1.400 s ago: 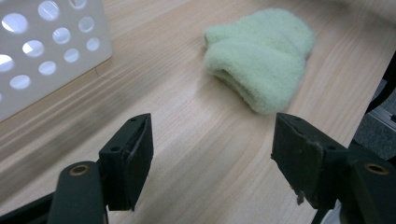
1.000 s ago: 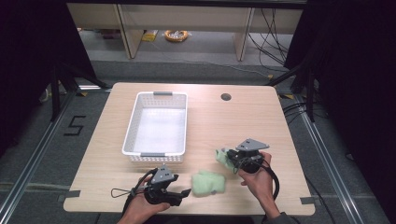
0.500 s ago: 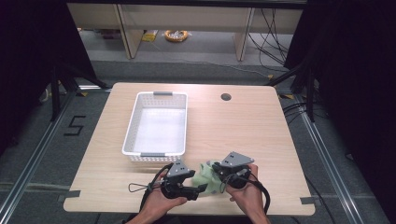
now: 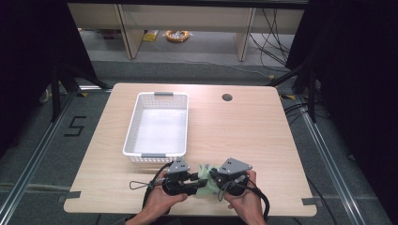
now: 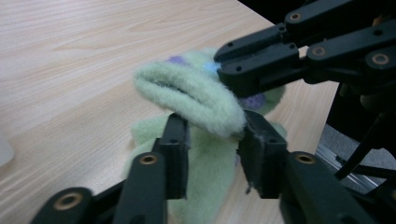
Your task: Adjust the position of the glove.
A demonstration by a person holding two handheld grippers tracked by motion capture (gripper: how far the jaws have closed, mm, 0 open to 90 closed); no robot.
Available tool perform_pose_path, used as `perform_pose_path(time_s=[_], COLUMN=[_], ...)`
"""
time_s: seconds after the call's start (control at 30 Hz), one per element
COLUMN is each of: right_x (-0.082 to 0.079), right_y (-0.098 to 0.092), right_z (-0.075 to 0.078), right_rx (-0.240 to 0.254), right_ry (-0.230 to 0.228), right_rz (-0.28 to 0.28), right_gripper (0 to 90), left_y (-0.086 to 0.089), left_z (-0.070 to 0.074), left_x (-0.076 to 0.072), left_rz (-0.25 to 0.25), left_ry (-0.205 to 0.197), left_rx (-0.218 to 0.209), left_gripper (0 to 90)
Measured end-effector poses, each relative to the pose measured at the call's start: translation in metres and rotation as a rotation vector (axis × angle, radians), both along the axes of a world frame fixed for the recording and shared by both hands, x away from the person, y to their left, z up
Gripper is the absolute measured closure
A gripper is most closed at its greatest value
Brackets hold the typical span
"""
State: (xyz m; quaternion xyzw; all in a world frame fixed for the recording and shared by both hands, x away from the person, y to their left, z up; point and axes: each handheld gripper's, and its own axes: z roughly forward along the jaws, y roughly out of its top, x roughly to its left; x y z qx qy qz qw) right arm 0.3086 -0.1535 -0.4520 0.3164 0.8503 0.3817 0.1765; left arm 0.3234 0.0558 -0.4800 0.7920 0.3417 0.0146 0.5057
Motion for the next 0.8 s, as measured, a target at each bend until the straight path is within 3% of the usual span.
perform_pose_path(time_s=[0.07,0.23,0.37,0.5,0.67,0.77,0.8], right_x=[-0.004,-0.011,-0.012,-0.012,-0.010,-0.007,-0.006], right_y=[0.000,-0.001,0.001,0.002,-0.010,-0.023,-0.028], right_z=[-0.001,-0.009,-0.015,-0.019,-0.006,-0.004,-0.006], right_rx=[-0.006,-0.004,0.011,0.030,0.071,0.036,-0.006], right_ry=[0.001,0.021,0.056,0.109,0.079,0.082,0.065], right_rz=[-0.010,-0.006,-0.012,0.000,0.004,0.009,-0.010], right_gripper=[83.5,83.5,82.5,74.9,64.7,62.4,63.1], left_y=[0.003,0.008,0.008,0.010,0.011,0.011,0.011], left_z=[0.000,-0.003,-0.009,-0.012,-0.012,-0.012,-0.012], left_x=[0.004,0.011,0.014,0.020,0.019,0.020,0.020], left_rz=[-0.001,-0.020,-0.017,-0.028,-0.016,-0.021,-0.020], left_ry=[0.018,0.058,0.071,0.096,0.105,0.103,0.103], left_rx=[-0.019,0.007,0.038,0.036,0.046,0.042,0.043], left_gripper=[71.7,77.8,79.0,79.3,79.1,79.0,78.9])
